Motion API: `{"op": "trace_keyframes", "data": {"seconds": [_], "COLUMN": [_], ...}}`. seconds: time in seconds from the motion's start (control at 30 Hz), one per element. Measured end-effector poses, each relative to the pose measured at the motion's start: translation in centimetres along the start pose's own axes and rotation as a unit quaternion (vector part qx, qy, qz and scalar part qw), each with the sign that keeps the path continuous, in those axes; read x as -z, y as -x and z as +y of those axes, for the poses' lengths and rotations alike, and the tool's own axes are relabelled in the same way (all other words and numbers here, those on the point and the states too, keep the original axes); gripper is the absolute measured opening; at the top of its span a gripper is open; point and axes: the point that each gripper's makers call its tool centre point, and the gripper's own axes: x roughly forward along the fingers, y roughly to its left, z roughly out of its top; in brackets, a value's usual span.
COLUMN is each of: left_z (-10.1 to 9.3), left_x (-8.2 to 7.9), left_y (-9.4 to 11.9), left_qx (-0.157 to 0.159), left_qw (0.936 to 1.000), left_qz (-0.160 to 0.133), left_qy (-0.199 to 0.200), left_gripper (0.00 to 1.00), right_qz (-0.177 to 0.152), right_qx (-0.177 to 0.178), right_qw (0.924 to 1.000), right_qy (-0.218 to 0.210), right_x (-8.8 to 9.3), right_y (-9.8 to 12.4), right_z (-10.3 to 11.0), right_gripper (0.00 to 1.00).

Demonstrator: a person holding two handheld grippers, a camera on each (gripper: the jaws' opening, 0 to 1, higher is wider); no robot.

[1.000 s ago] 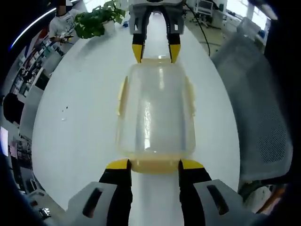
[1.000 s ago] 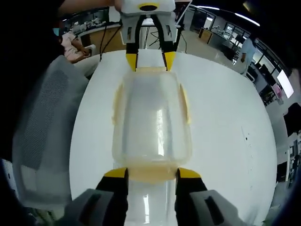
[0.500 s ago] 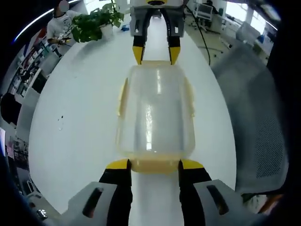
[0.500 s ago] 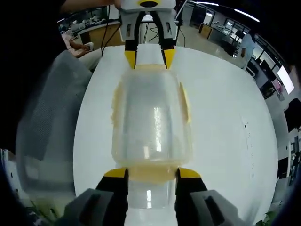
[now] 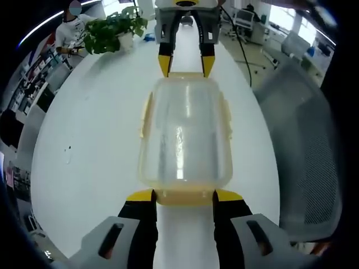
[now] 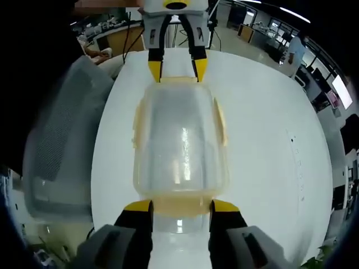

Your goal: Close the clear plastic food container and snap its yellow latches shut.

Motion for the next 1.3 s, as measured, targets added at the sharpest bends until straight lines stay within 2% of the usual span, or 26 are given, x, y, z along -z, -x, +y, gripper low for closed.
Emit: {"op": "trace_keyframes", "data": {"seconds": [0.73, 1.07, 1.3], "left_z": [-0.1, -0.1, -0.2], "left_x": [-4.4, -6.0, -6.4], "left_y": [-2.8, -3.9, -4.4], "left_qx": [0.010, 0.011, 0.016], "left_qw": [0.9998, 0.9998, 0.9997], "left_qz": [-0.016, -0.018, -0.015], "left_qy": [-0.004, -0.007, -0.009], "left_gripper": [0.35, 0.35, 0.36], "right_qz": [0.036, 0.047, 0.049], "right_qx": [-0.002, 0.003, 0.000], "right_qw": [0.9993, 0.9988, 0.9986], "right_qy": [-0.011, -0.016, -0.020], "right_x": [5.1, 6.9, 7.6], "right_y": [1.4, 1.8, 1.9], "right_z": [-0.1, 0.0, 0.1], "right_gripper": [0.36, 0.36, 0.36]}}
